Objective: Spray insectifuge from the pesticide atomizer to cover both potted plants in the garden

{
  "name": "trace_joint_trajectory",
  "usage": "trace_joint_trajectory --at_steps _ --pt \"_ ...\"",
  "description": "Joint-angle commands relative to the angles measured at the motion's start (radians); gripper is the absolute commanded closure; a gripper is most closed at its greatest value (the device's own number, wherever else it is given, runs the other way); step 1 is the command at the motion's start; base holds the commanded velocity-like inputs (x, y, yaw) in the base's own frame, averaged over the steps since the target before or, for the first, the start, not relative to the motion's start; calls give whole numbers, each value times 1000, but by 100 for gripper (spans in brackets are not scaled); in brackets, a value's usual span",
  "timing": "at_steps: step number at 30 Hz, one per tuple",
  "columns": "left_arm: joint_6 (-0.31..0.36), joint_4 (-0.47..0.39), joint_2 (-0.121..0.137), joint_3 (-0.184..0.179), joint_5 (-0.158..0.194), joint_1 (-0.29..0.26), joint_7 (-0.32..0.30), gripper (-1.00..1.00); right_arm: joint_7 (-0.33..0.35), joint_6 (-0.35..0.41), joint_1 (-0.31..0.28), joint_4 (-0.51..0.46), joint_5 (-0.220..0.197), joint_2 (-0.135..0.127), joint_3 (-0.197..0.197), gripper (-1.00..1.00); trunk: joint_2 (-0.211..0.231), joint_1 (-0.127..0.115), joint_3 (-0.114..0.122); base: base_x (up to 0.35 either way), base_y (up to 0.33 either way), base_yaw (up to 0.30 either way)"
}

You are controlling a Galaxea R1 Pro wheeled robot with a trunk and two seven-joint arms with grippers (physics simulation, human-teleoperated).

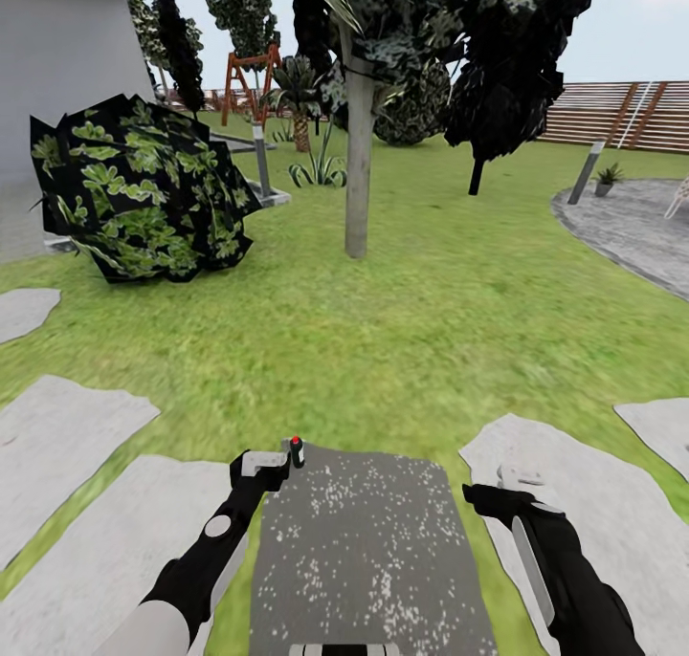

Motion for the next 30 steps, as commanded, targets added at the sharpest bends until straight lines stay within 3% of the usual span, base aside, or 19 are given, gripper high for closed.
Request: trace_joint_trajectory --at_steps 1,9,24,30 --pt "-3 1 0 -1 0 -1 0 -100 0 5 0 -1 0 0 0 -100 0 0 -1 97 -10 0" --pt "-3 1 0 -1 0 0 0 -100 0 5 0 -1 0 0 0 -100 0 0 -1 216 -108 0" --pt "-3 1 0 -2 0 0 0 -100 0 5 0 -1 0 0 0 -100 0 0 -1 14 -51 0" --pt "-3 1 0 -2 0 -1 0 -100 0 5 0 -1 0 0 0 -100 0 0 -1 180 -146 0"
